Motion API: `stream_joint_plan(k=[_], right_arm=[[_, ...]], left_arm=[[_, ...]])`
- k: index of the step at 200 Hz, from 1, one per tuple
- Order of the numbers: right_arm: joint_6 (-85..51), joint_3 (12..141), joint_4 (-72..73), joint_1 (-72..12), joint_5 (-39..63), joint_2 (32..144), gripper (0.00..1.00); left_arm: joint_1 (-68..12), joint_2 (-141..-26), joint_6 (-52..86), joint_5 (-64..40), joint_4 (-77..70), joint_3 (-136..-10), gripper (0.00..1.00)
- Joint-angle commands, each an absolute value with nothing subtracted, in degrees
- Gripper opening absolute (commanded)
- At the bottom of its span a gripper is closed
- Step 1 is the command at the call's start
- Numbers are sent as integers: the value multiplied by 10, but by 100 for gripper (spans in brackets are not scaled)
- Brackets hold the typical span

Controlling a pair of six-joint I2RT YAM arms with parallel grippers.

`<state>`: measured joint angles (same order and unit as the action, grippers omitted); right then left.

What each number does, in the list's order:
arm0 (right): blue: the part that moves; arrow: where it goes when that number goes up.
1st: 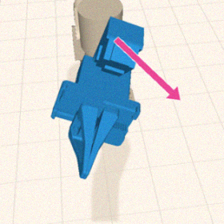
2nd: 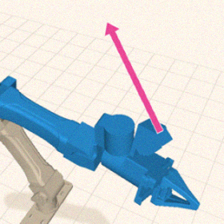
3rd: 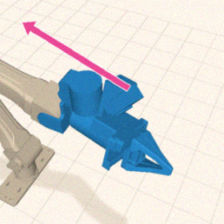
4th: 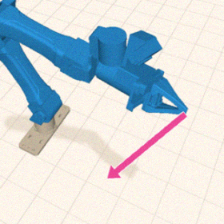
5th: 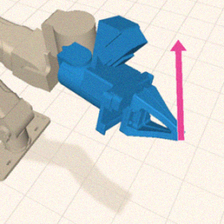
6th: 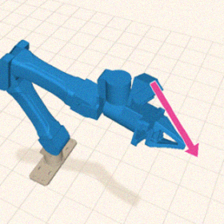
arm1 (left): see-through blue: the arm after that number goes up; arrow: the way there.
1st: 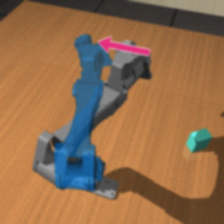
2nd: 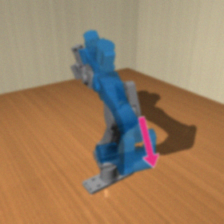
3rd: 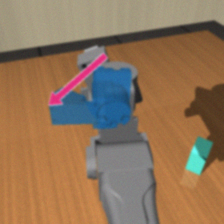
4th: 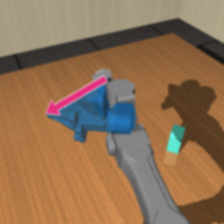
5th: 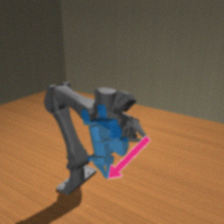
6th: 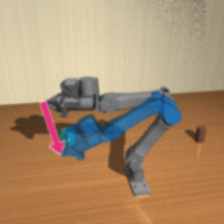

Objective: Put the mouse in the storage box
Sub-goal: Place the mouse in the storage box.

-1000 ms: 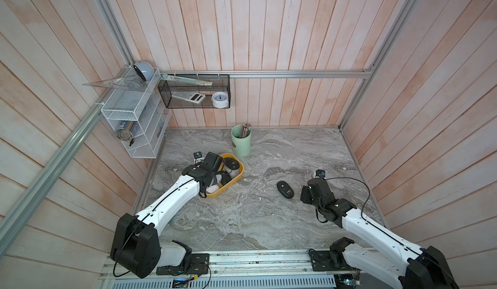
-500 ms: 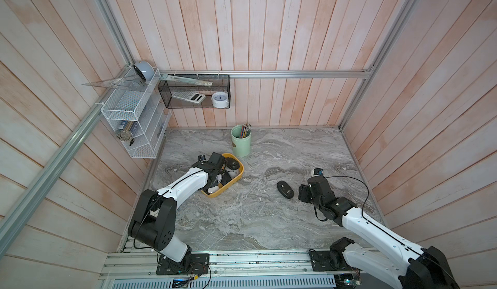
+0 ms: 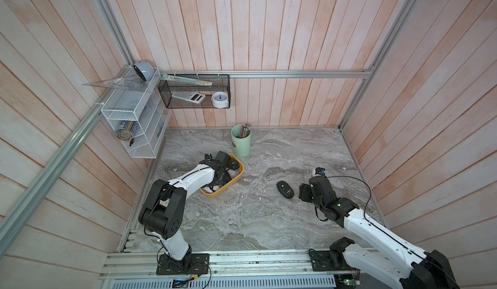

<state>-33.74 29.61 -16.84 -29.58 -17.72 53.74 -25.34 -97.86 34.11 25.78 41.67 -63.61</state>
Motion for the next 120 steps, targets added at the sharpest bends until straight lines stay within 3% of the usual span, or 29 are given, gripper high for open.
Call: stream_joint_plan(k=[1,63,120], right_arm=[[-349,297,-163,-294,-202,525,65],[-333,317,-170,-294,-191,558,65],[-305,346,-163,-294,-138,619,66]], left_arm=[[-274,-993,346,240,406,-663,67],[-303,-983,361,223,404,-668,75],[-301,-895,357,202,369,-626,81]])
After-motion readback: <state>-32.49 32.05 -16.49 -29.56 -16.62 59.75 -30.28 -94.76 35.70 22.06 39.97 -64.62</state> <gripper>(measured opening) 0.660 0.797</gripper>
